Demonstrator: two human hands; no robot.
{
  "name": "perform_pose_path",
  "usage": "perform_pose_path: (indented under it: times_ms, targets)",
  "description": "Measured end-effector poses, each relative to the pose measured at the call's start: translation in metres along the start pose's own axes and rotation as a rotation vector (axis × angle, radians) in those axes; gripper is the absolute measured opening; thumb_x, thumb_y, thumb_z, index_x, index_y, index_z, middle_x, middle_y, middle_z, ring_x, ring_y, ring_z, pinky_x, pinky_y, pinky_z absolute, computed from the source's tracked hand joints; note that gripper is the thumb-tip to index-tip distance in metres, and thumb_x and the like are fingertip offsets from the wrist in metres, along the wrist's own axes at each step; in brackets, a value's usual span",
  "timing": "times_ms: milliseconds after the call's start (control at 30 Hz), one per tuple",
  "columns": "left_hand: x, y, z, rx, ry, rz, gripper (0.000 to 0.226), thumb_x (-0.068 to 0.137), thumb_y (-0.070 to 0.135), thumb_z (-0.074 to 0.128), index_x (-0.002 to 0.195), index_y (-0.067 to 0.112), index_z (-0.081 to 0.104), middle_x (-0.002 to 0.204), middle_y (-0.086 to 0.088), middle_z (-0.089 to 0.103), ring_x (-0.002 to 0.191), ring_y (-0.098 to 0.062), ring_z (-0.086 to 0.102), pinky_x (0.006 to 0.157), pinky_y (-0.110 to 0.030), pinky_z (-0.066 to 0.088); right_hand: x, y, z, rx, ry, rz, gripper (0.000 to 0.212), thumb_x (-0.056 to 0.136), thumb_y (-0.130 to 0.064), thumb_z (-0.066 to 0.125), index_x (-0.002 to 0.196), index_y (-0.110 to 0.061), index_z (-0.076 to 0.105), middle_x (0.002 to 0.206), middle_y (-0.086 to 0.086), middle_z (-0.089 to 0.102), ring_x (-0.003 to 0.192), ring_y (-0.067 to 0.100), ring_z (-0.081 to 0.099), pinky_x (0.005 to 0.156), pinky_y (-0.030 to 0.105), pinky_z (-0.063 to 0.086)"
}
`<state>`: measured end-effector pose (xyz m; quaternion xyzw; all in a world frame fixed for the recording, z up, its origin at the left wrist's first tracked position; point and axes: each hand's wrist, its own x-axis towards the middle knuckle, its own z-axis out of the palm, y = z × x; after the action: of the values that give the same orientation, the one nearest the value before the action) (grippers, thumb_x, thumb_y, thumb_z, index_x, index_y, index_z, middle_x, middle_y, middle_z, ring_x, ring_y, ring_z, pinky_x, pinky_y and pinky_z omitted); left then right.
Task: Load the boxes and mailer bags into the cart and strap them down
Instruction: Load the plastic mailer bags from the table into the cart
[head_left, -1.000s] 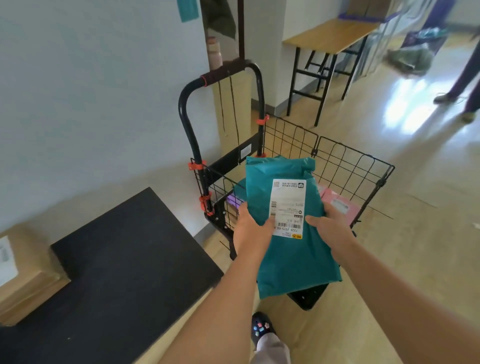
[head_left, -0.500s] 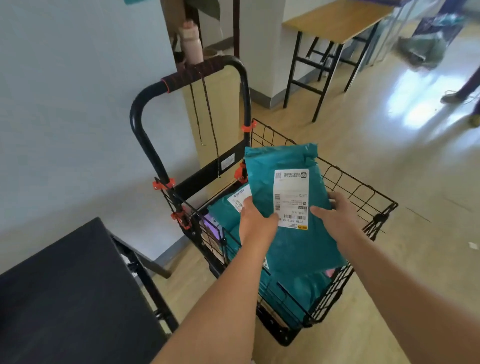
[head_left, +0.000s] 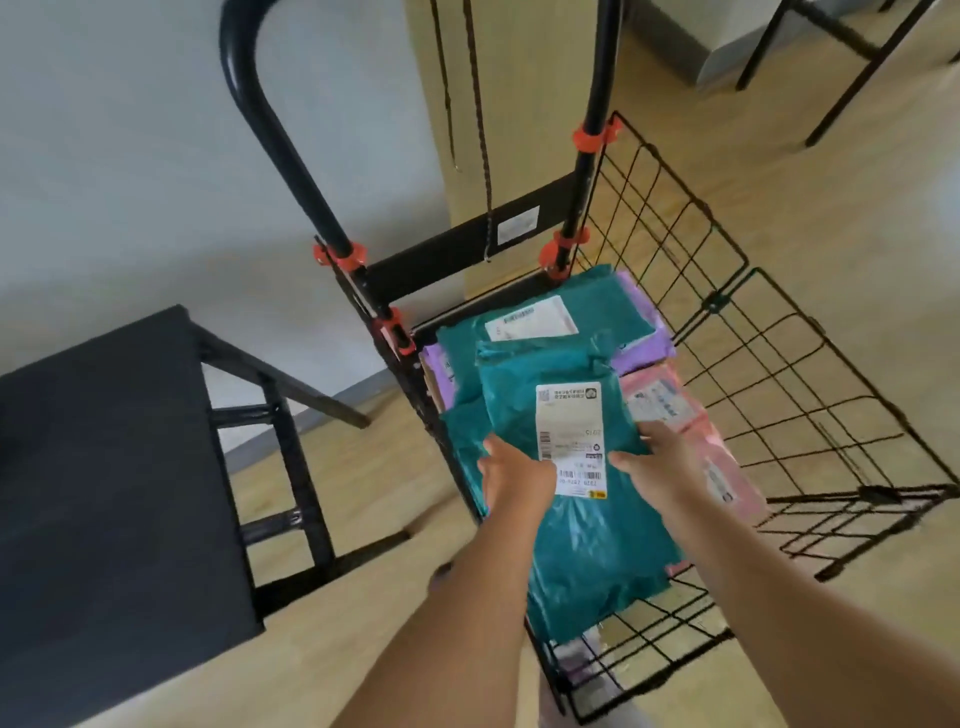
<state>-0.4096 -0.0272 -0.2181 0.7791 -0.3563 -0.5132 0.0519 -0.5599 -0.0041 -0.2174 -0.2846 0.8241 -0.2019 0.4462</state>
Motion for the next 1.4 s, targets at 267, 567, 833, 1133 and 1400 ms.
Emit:
perform_pose_path:
  times_ms: [267,567,833,1133,1400]
  targets:
    - [0.023,-0.031,0.028,-0.021,0.068,-0.272,0.086,0.086,0.007,0.060,0.153,0.015,0.006,0.142,-0.021,0.036,0.120,-0.037,0.051,0.094,-0.045,0.051,0.040,0.030,0.038,-0.276,-0.269,0.049,0.014,0.085,-0.007,0.067,0.086,-0.017,0.057,0.079,0.003,0.066,0.067,0.016,0.062,0.071,0.039,0.056]
    - [0.036,-0.033,0.040,0.086,0.011,-0.367,0.099,0.088,0.004,0.053,0.150,0.013,-0.023,0.150,-0.023,0.035,0.124,-0.032,0.053,0.099,-0.040,0.050,0.043,0.030,0.055,-0.393,-0.437,0.031,0.040,0.095,-0.024,0.058,0.132,-0.012,0.049,0.115,0.007,0.065,0.079,0.017,0.061,0.058,0.029,0.043]
    - [0.017,-0.024,0.022,0.126,-0.092,-0.254,0.084,0.089,0.006,0.053,0.154,0.012,0.000,0.147,-0.020,0.033,0.127,-0.035,0.047,0.100,-0.043,0.048,0.033,0.007,0.050,-0.369,-0.368,-0.093,0.043,0.097,-0.016,0.050,0.139,-0.019,0.047,0.116,0.006,0.066,0.054,0.007,0.046,0.048,0.024,0.033]
    - [-0.017,0.005,-0.012,0.312,-0.054,0.029,0.056,0.092,0.006,0.047,0.145,0.004,0.028,0.141,-0.020,0.043,0.125,-0.034,0.048,0.096,-0.039,0.043,0.006,-0.042,0.028,-0.593,-0.290,-0.288,0.029,0.094,-0.007,0.042,0.068,-0.012,0.053,0.067,0.002,0.053,0.054,0.014,0.044,0.049,0.028,0.032]
    - [-0.050,0.021,-0.055,0.360,0.100,0.214,0.038,0.092,0.005,0.049,0.129,0.012,0.054,0.124,-0.011,0.059,0.108,-0.029,0.059,0.088,-0.037,0.053,-0.034,-0.093,0.017,-0.556,-0.218,-0.475,0.024,0.098,-0.018,0.048,0.104,-0.013,0.071,0.100,0.005,0.069,0.087,0.022,0.061,0.074,0.028,0.047]
